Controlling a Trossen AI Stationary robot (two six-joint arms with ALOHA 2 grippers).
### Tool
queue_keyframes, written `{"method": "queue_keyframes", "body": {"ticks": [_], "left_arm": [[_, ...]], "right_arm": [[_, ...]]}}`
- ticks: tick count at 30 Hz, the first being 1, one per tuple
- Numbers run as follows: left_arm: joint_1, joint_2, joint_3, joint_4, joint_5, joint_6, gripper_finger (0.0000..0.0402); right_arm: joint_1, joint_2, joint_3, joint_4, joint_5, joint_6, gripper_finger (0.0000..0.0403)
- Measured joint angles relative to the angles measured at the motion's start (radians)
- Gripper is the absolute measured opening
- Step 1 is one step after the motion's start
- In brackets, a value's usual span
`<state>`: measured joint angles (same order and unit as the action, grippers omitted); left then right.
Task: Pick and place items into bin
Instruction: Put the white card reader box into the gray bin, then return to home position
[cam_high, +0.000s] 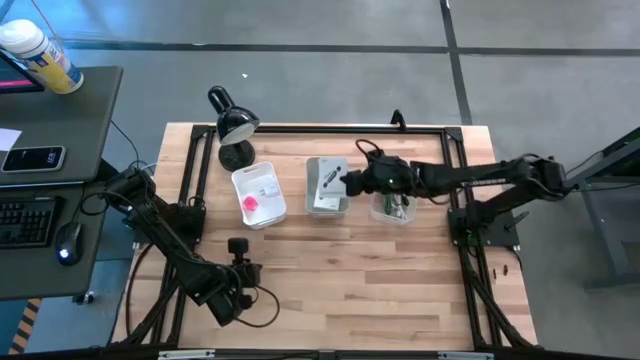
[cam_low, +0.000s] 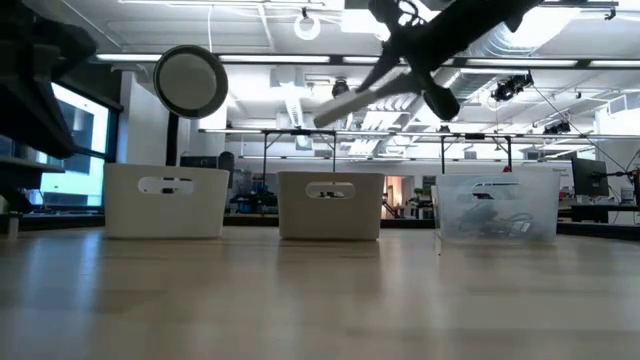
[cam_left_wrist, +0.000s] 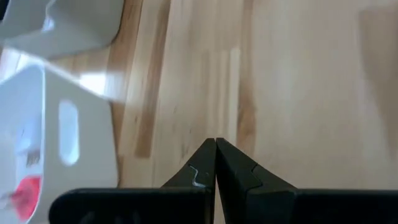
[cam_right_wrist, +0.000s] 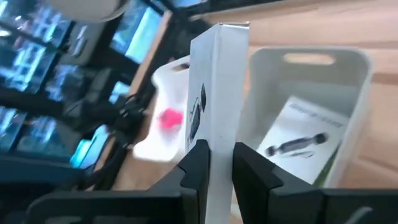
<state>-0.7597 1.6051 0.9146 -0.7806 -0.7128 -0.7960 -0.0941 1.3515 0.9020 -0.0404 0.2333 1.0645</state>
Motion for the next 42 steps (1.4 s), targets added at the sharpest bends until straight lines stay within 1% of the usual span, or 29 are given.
{"method": "queue_keyframes", "body": {"ticks": [6,10,12,16,21,26,32,42], "left_arm": [[0.0,0.0,0.0,0.099,-0.034,0.076,0.0],[0.0,0.0,0.0,0.107,-0.04,0.085,0.0001],[0.0,0.0,0.0,0.108,-0.04,0.085,0.0],[0.0,0.0,0.0,0.108,-0.04,0.085,0.0001],[0.0,0.0,0.0,0.108,-0.04,0.085,0.0001],[0.0,0.0,0.0,0.111,-0.04,0.084,0.0],[0.0,0.0,0.0,0.128,-0.04,0.084,0.0],[0.0,0.0,0.0,0.128,-0.04,0.084,0.0001]], "right_arm": [[-0.079,0.053,0.0,0.001,-0.005,0.01,0.0054],[-0.11,0.113,0.0,0.015,-0.061,0.025,0.0049],[-0.111,0.14,0.0,0.016,-0.085,0.035,0.0048],[-0.111,0.185,0.0,0.036,-0.102,0.042,0.0054],[-0.111,0.237,0.0,0.1,-0.139,0.053,0.0056],[-0.111,0.252,0.0,0.137,-0.146,0.051,0.0061],[-0.118,0.252,0.0,0.136,-0.131,0.046,0.0081],[-0.129,0.249,0.0,0.136,-0.139,0.028,0.013]]}}
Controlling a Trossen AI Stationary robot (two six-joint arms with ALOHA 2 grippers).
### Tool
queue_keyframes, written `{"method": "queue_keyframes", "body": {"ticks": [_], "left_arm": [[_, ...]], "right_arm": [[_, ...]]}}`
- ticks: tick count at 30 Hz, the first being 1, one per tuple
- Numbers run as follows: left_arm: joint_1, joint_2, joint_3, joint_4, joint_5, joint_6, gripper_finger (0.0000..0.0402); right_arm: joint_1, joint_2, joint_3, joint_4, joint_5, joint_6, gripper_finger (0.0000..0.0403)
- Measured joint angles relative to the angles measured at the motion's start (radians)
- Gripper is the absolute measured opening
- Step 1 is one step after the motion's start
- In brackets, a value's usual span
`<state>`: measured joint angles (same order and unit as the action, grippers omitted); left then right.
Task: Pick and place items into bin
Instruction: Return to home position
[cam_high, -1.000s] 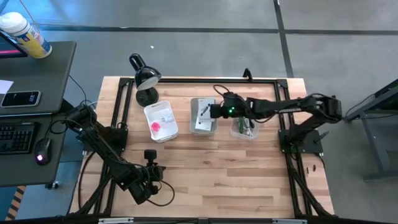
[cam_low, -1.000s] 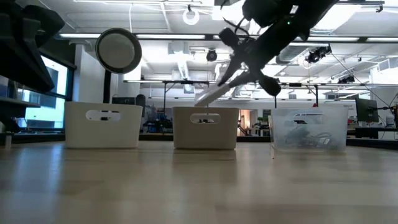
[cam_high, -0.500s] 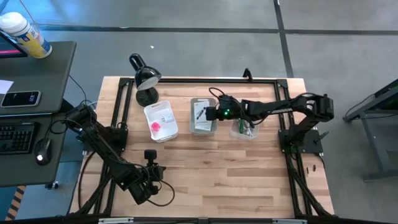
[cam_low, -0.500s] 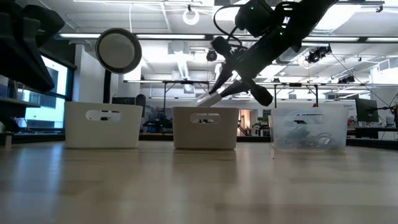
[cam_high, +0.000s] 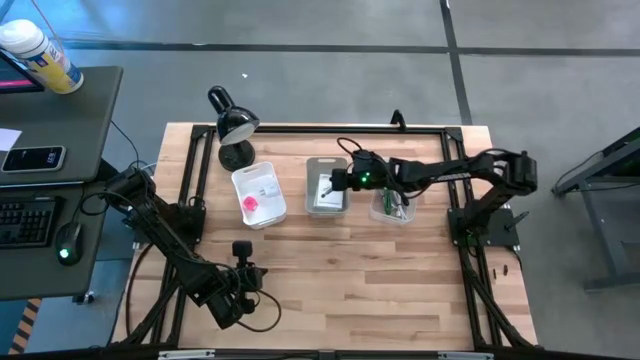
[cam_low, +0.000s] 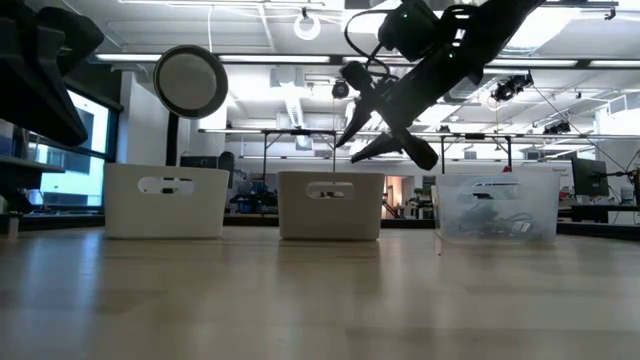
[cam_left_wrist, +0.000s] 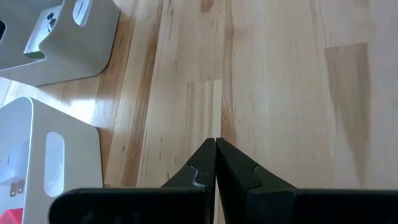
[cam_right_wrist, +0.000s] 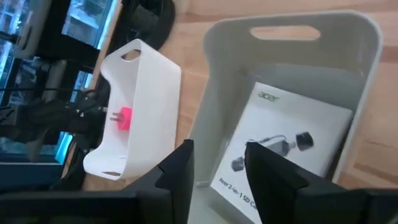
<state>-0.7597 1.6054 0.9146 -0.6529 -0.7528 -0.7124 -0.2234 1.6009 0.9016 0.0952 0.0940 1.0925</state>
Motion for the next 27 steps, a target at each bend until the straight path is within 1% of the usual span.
{"method": "queue_keyframes", "body": {"ticks": [5,10,13,16,19,21,24,25,27], "left_arm": [[0.0,0.0,0.0,0.003,0.0,0.0,0.0],[0.0,0.0,0.008,0.035,0.0,0.009,0.0],[0.004,-0.002,0.052,0.031,-0.003,0.084,0.0001],[0.028,-0.002,0.128,-0.027,-0.027,0.215,0.0],[0.078,-0.006,0.244,-0.133,-0.065,0.361,0.0001],[0.114,-0.006,0.324,-0.198,-0.121,0.514,0.0001],[0.163,-0.007,0.44,-0.271,-0.177,0.805,0.0001],[0.178,-0.008,0.471,-0.273,-0.189,0.881,0.0001],[0.212,-0.008,0.516,-0.231,-0.254,0.989,0.0001]], "right_arm": [[0.0,-0.046,0.0,0.022,0.004,-0.069,0.0139],[0.01,-0.161,0.0,0.035,0.008,-0.209,0.014],[0.023,-0.248,0.0,0.033,0.019,-0.299,0.014],[0.03,-0.333,0.001,0.007,0.02,-0.373,0.014],[0.039,-0.418,0.001,-0.022,0.023,-0.425,0.014],[0.041,-0.471,0.001,-0.051,0.024,-0.445,0.014],[0.04,-0.54,0.001,-0.105,0.024,-0.454,0.014],[0.038,-0.562,0.001,-0.131,0.022,-0.472,0.014],[0.038,-0.608,0.001,-0.202,0.002,-0.502,0.014]]}}
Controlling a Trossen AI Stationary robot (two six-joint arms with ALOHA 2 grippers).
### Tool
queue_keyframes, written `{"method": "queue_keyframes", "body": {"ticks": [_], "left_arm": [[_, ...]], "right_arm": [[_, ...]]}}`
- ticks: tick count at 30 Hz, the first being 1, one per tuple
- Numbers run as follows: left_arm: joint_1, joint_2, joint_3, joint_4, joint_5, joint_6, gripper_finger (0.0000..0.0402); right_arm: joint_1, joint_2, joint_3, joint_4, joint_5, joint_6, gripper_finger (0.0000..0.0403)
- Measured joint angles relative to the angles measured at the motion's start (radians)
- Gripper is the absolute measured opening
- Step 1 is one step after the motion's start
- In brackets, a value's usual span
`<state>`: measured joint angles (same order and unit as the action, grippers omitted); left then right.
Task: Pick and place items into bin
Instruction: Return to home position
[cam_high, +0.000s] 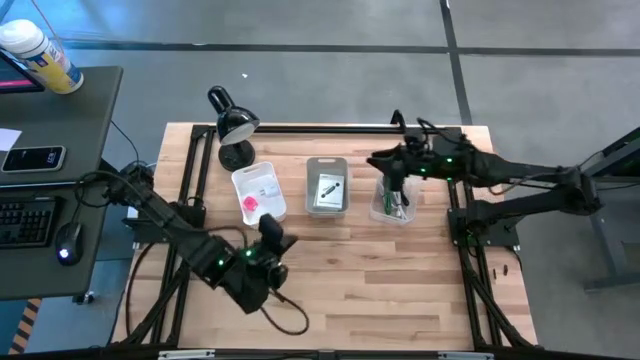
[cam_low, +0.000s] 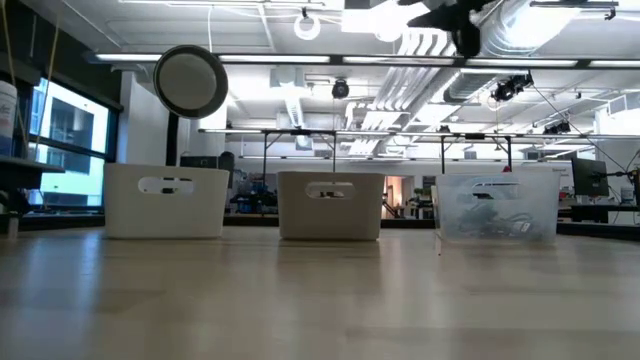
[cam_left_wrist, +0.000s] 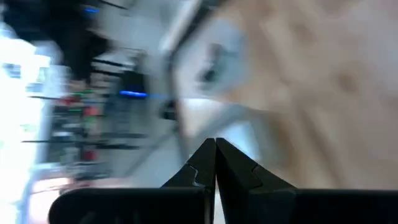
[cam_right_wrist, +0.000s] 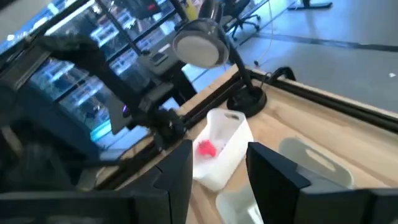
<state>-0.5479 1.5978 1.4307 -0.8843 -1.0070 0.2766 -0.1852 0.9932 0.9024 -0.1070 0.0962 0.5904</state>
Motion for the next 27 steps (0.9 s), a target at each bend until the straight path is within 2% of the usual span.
{"method": "queue_keyframes", "body": {"ticks": [2,4,5,7,12,14,16,18,21,25,27], "left_arm": [[0.042,-0.002,0.016,0.092,-0.067,0.152,0.0001],[0.103,-0.001,0.016,0.218,-0.036,0.366,0.0001],[0.137,0.0,0.015,0.278,0.049,0.469,0.0001],[0.21,0.0,0.015,0.374,0.319,0.599,0.0001],[0.37,0.003,0.015,0.436,0.634,0.565,0.0001],[0.411,0.005,0.013,0.445,0.712,0.579,0.0001],[0.44,-0.006,0.013,0.453,0.75,0.588,0.0001],[0.455,-0.023,0.013,0.467,0.769,0.575,0.0001],[0.48,-0.054,0.01,0.479,0.782,0.551,0.0001],[0.521,-0.117,-0.075,0.612,0.783,0.544,0.0001],[0.547,-0.159,-0.155,0.727,0.811,0.531,0.0001]], "right_arm": [[0.005,-0.048,0.0,-0.065,-0.012,-0.014,0.014],[0.025,-0.097,0.0,-0.131,0.0,-0.056,0.014],[0.042,-0.119,0.0,-0.149,0.018,-0.098,0.014],[0.089,-0.163,0.0,-0.182,0.068,-0.18,0.014],[0.223,-0.268,0.0,-0.203,0.078,-0.502,0.014],[0.254,-0.315,-0.001,-0.276,0.154,-0.543,0.014],[0.266,-0.377,-0.02,-0.349,0.261,-0.547,0.014],[0.265,-0.475,-0.072,-0.365,0.318,-0.55,0.014],[0.264,-0.673,-0.195,-0.321,0.302,-0.57,0.014],[0.264,-0.965,-0.37,-0.272,0.275,-0.589,0.014],[0.264,-0.991,-0.414,-0.246,0.288,-0.589,0.014]]}}
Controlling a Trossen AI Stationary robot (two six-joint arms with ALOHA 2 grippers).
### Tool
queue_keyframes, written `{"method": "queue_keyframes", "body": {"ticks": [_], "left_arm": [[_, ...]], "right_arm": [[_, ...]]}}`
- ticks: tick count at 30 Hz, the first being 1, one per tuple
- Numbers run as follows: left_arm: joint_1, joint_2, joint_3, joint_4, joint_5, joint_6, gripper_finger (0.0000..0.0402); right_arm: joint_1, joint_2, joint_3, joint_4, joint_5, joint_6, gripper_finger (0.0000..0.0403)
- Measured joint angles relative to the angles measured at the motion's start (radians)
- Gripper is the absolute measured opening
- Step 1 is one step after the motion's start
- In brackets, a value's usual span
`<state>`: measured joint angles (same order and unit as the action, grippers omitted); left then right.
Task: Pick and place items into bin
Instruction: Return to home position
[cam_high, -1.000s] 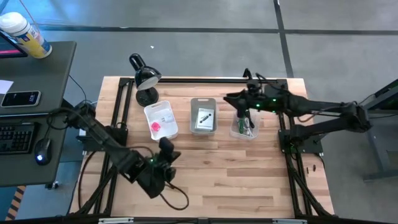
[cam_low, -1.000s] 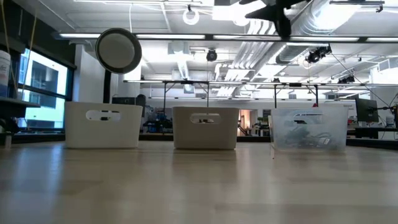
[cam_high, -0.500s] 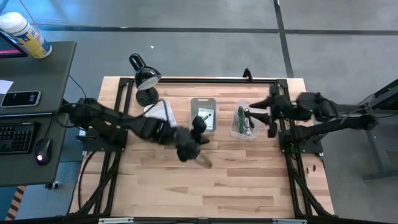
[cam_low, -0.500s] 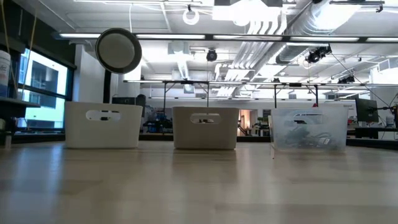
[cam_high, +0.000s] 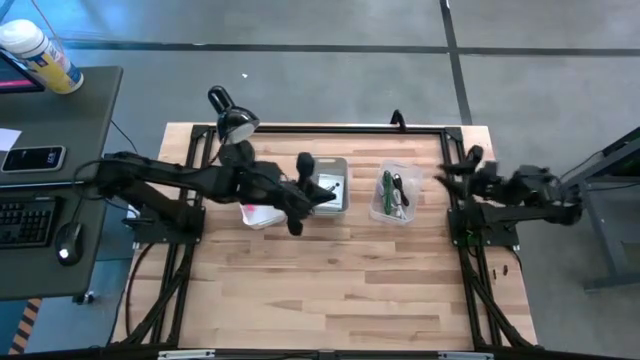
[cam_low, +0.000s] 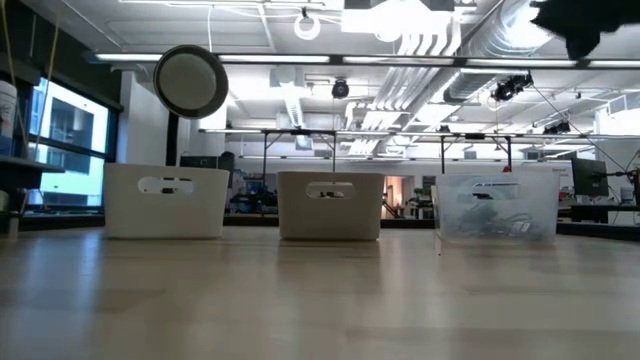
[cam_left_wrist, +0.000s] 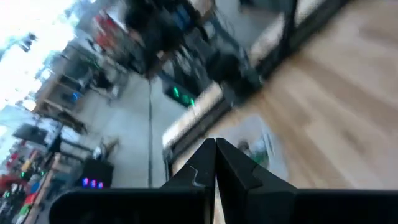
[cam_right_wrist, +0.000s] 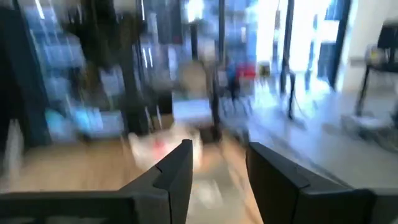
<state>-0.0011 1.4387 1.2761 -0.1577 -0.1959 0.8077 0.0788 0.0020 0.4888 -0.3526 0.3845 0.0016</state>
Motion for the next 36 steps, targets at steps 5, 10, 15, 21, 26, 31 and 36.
{"method": "queue_keyframes", "body": {"ticks": [5,10,15,21,26,31,36], "left_arm": [[0.087,-0.141,-0.263,0.318,0.125,-0.079,0.0001],[0.155,-0.273,-0.48,0.559,0.115,-0.192,0.0001],[0.158,-0.409,-0.663,0.676,0.093,-0.229,0.0001],[0.158,-0.581,-0.845,0.817,0.093,-0.238,0.0001],[0.156,-0.703,-0.952,0.815,0.22,-0.215,0.0001],[0.155,-0.785,-1.055,0.879,0.361,-0.169,0.0001],[0.157,-0.826,-1.151,1.009,0.361,-0.157,0.0001]], "right_arm": [[0.0,0.07,0.031,-0.081,0.0,0.003,0.014],[0.0,0.01,0.033,-0.091,-0.032,0.022,0.014],[0.0,0.024,-0.034,-0.001,-0.086,0.047,0.014],[0.0,0.014,-0.248,0.345,-0.07,0.036,0.014],[0.0,0.003,-0.353,0.486,-0.102,0.055,0.014],[0.001,0.002,-0.376,0.496,-0.112,0.077,0.014],[0.001,0.002,-0.373,0.501,-0.111,0.045,0.014]]}}
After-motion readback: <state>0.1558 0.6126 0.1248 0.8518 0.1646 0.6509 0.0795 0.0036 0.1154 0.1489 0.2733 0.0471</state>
